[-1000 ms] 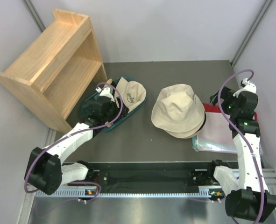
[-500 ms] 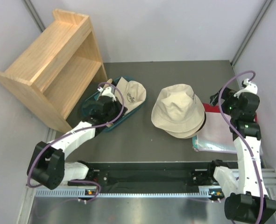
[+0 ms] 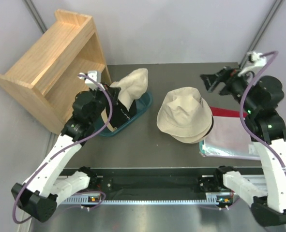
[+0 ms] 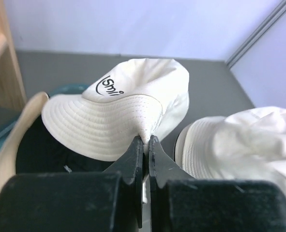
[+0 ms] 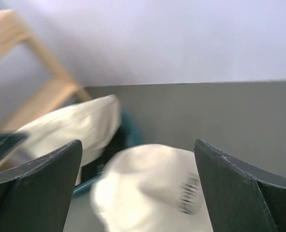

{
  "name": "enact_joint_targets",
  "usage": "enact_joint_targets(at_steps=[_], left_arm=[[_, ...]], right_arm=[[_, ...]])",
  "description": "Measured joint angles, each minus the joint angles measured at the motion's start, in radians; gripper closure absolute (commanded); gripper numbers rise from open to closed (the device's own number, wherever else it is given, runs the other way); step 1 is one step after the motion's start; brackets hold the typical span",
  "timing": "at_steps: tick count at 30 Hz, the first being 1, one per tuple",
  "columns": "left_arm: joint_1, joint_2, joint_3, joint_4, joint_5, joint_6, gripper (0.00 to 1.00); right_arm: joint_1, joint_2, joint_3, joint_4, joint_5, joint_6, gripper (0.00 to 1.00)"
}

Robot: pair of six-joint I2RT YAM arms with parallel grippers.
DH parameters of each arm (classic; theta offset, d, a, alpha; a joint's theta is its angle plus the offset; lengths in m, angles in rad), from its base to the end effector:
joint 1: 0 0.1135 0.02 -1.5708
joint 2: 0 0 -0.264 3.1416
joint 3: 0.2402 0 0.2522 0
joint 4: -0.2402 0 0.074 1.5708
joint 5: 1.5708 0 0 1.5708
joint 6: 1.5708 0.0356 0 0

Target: Stack the hats

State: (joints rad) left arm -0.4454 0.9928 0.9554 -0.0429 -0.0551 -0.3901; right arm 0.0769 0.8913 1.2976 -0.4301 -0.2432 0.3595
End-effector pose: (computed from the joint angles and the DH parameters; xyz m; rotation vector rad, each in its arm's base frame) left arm 0.2102 -0.0982 0.3766 0.0038 1.6844 -0.5880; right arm 0.1628 0.0211 0.4682 0.0365 1.6191 0.5318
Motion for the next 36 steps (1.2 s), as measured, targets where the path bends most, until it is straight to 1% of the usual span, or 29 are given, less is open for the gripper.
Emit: enact_joint_targets(at_steps=[3, 6, 9, 12, 15, 18, 24, 27, 30, 32, 33, 34, 36], left_arm=[[0.0, -0.076, 0.01, -0.02, -0.006, 0.024, 1.0], [0.0, -0.121, 0.015, -0.067, -0.005, 0.031, 1.0], [0.0, -0.15, 0.024, -0.115, -0.001, 0.031, 1.0], [0.0, -0.187, 0.028, -0.152, 0.004, 0.03, 1.0], [0.0, -0.235, 0.031, -0.171, 0.006, 0.025, 1.0], [0.0, -0.277, 0.041, -0.18, 0.01, 0.018, 1.0], [0.0, -0.305, 0.064, -0.198, 0.039, -0.008, 1.0], [0.0, -0.31, 0.066, -0.202, 0.063, -0.018, 1.0], [0.0, -0.312, 0.066, -0.212, 0.085, -0.029, 1.0], [0.0, -0.315, 0.067, -0.219, 0.096, -0.032, 1.0], [0.0, -0.317, 0.069, -0.224, 0.103, -0.034, 1.0], [0.0, -0.317, 0.074, -0.23, 0.108, -0.035, 1.0], [0.0, -0.323, 0.085, -0.239, 0.12, -0.037, 1.0]], right_arm=[[0.25, 0.084, 0.1, 0.024, 0.036, 0.0, 0.04], [0.433, 0.173, 0.132, 0.076, 0.043, 0.002, 0.03], [0.552, 0.252, 0.114, 0.12, 0.031, 0.012, 0.03], [0.644, 0.293, 0.071, 0.152, 0.029, 0.024, 0.04], [0.708, 0.323, 0.067, 0.168, 0.033, 0.031, 0.04], [0.74, 0.354, 0.064, 0.206, 0.042, 0.037, 0.05], [0.747, 0.431, 0.063, 0.268, 0.069, 0.034, 0.08], [0.747, 0.47, 0.064, 0.288, 0.088, 0.024, 0.12], [0.747, 0.507, 0.064, 0.3, 0.108, 0.012, 0.18], [0.747, 0.529, 0.064, 0.307, 0.119, 0.005, 0.24], [0.747, 0.541, 0.064, 0.313, 0.123, 0.001, 0.28], [0.747, 0.551, 0.064, 0.321, 0.126, -0.002, 0.4], [0.747, 0.563, 0.064, 0.334, 0.129, -0.008, 0.6]])
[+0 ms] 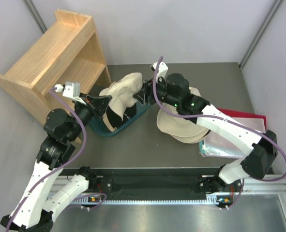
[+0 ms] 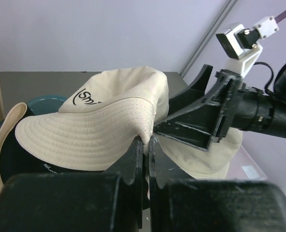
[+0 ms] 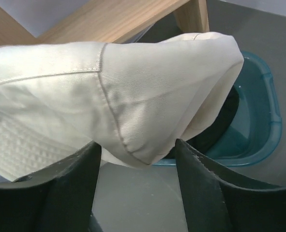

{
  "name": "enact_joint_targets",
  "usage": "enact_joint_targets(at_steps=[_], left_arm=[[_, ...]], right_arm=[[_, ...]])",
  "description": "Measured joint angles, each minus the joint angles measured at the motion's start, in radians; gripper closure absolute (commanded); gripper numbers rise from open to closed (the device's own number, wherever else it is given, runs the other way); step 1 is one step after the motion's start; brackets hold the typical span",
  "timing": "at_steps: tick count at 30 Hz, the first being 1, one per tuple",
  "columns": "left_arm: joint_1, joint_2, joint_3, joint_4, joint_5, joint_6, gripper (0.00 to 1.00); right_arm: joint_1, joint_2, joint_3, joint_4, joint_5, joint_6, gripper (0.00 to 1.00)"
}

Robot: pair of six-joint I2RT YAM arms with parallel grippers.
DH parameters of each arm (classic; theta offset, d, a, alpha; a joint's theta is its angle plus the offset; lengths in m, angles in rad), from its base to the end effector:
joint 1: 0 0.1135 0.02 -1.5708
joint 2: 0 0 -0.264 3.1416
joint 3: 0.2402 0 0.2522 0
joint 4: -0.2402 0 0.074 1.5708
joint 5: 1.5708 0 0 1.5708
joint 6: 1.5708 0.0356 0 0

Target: Stack the hats

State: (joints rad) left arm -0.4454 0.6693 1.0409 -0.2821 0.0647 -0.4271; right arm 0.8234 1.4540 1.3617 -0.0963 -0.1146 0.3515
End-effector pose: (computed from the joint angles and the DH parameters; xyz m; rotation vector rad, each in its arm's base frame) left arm 0.1150 -0.0574 0.4319 0.0680 1.5259 -0.7502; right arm 0.2323 0.2566 0.3924 -0.5195 1.7842 0.9396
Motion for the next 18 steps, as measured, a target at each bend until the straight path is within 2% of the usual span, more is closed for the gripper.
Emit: enact_joint_targets(at_steps=[1, 4, 7, 11, 12, 13, 15, 17, 18], left_arm=[[0.0, -0.004, 0.005, -0.006, 0.003, -0.001, 1.0], [0.0, -0.019, 0.013, -0.016, 0.014, -0.005, 1.0], [0.0, -0.034, 0.016, -0.029, 0.009, -0.005, 1.0], [0.0, -0.037, 0.016, -0.039, -0.041, -0.003, 1.0], [0.0, -0.035, 0.016, -0.041, -0.062, -0.001, 0.92], [0.0, -0.032, 0.015, -0.042, -0.082, 0.0, 0.67], [0.0, -0.024, 0.009, -0.042, -0.108, 0.01, 0.4], [0.0, -0.017, -0.006, -0.032, -0.132, 0.005, 0.15], [0.0, -0.016, -0.016, -0.029, -0.138, 0.001, 0.11]], right_arm=[[0.0, 0.002, 0.0, 0.006, 0.0, -0.006, 0.78], [0.0, 0.002, -0.007, 0.059, -0.009, -0.009, 1.0], [0.0, -0.001, -0.016, 0.109, -0.021, -0.011, 1.0], [0.0, -0.021, -0.013, 0.096, -0.018, -0.031, 1.0], [0.0, -0.028, -0.011, 0.083, -0.017, -0.039, 1.0], [0.0, -0.036, 0.0, 0.053, -0.014, -0.047, 1.0], [0.001, -0.053, 0.035, -0.014, -0.002, -0.068, 1.0], [0.001, -0.074, 0.073, -0.08, 0.028, -0.094, 1.0], [0.0, -0.084, 0.087, -0.104, 0.042, -0.103, 1.0]])
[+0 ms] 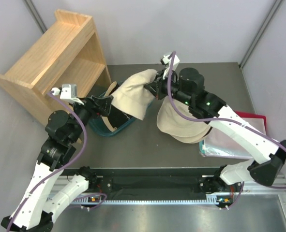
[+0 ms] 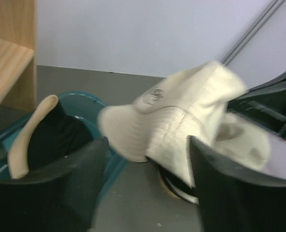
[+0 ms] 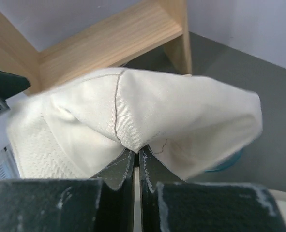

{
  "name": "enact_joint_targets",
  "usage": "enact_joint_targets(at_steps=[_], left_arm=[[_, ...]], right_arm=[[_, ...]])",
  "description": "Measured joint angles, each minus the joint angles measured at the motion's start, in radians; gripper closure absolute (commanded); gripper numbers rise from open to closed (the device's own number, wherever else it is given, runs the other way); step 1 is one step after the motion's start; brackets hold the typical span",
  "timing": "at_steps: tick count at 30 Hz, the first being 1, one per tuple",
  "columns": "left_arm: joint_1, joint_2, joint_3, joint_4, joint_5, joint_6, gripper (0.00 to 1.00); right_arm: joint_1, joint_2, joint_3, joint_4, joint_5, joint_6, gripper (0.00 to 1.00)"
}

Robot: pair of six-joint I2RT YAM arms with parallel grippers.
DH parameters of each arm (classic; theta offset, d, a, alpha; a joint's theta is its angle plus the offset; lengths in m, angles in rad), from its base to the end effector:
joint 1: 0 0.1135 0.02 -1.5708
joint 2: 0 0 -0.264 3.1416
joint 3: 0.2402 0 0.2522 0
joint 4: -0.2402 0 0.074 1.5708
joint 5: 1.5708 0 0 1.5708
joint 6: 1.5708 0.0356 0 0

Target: Stack the hats

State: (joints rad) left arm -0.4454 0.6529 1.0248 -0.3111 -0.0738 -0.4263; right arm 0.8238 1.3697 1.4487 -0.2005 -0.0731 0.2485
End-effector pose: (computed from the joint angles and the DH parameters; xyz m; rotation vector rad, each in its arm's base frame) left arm 0.1148 -0.0519 0.4254 -0.0458 1.5437 -0.6407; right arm 0.2124 0.2332 0.4381 -0.5561 1.6782 0.8547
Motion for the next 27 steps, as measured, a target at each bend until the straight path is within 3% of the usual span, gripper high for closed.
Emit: enact_joint_targets(at_steps=[9, 14, 27], left_arm=[[0.0, -0.003, -0.068, 0.059, 0.004, -0.05, 0.16], [0.0, -0.021, -0.124, 0.091, 0.036, -0.095, 0.3], [0.0, -0.111, -0.212, 0.191, 0.217, 0.015, 0.2]], right_arm=[[-0.002, -0.051, 0.128, -0.166, 0.109, -0.076, 1.0], [-0.009, -0.038, 0.166, -0.191, 0.135, -0.1, 1.0], [-0.039, 0.008, 0.249, -0.235, 0.096, -0.08, 1.0]])
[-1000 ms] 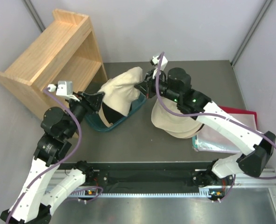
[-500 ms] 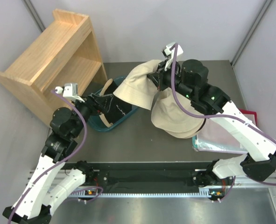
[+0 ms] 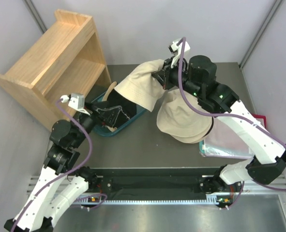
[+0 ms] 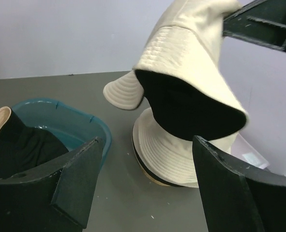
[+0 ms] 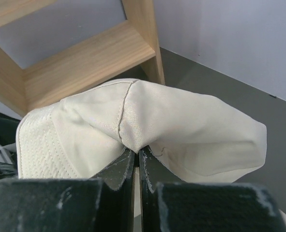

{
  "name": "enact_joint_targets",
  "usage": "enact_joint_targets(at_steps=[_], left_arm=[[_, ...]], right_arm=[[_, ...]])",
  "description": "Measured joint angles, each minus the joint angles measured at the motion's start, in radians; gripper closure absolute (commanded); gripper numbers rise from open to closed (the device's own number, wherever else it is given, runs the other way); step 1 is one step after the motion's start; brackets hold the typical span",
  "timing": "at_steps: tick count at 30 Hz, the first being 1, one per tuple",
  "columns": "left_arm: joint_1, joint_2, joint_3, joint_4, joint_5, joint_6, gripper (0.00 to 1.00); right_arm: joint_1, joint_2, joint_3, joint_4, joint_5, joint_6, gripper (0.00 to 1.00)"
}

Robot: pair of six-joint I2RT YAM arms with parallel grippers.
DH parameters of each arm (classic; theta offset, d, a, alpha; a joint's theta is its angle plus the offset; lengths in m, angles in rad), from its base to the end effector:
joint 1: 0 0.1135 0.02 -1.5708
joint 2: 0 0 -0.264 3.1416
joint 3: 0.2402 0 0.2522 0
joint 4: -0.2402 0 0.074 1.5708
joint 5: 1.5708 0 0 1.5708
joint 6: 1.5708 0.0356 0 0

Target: Stack the hats

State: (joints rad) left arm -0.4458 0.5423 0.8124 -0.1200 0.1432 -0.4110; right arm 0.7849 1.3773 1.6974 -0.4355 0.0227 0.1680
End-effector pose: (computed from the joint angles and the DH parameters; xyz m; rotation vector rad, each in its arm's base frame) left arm 0.1078 -0.0572 0.3893 0.1478 1.4645 -0.8041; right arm 0.2070 0.2056 0.4940 -0.5099 1.6580 0.6911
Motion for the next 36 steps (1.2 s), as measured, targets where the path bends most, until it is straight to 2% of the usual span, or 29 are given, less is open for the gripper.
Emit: enact_joint_targets(at_steps=[7, 9, 10, 13, 21, 22, 26, 27, 29, 30, 36], left_arm=[[0.0, 0.167, 0.009, 0.041, 0.003, 0.084, 0.19], [0.0, 0.209, 0.008, 0.061, 0.005, 0.101, 0.22], [0.0, 0.22, 0.008, 0.074, 0.004, 0.107, 0.29], [0.0, 0.238, 0.008, 0.135, -0.009, 0.127, 0.38], [0.0, 0.273, -0.037, 0.422, -0.015, 0.127, 0.42], [0.0, 0.284, -0.04, 0.447, -0.003, 0.126, 0.45], [0.0, 0.327, -0.058, 0.547, 0.04, 0.121, 0.7], [0.0, 0.331, -0.066, 0.571, 0.045, 0.123, 0.85], [0.0, 0.333, -0.082, 0.607, 0.049, 0.126, 0.96], [0.0, 0.336, -0.087, 0.624, 0.051, 0.133, 1.0], [0.0, 0.432, -0.057, 0.683, 0.042, 0.174, 1.0]], right_arm=[[-0.001, -0.012, 0.005, -0.002, -0.095, 0.027, 1.0], [-0.001, -0.02, 0.005, -0.005, -0.111, 0.034, 1.0], [-0.001, -0.026, 0.005, -0.006, -0.119, 0.037, 1.0], [-0.001, -0.043, 0.005, -0.013, -0.134, 0.037, 1.0], [-0.013, -0.059, 0.007, -0.04, -0.161, 0.037, 1.0], [-0.019, -0.059, 0.007, -0.045, -0.165, 0.037, 1.0], [-0.05, -0.06, 0.007, -0.047, -0.187, 0.037, 1.0], [-0.063, -0.06, 0.007, -0.047, -0.194, 0.037, 1.0], [-0.089, -0.061, 0.007, -0.047, -0.211, 0.038, 1.0], [-0.103, -0.062, 0.007, -0.047, -0.219, 0.039, 1.0], [-0.201, -0.061, 0.025, -0.069, -0.275, 0.041, 1.0]])
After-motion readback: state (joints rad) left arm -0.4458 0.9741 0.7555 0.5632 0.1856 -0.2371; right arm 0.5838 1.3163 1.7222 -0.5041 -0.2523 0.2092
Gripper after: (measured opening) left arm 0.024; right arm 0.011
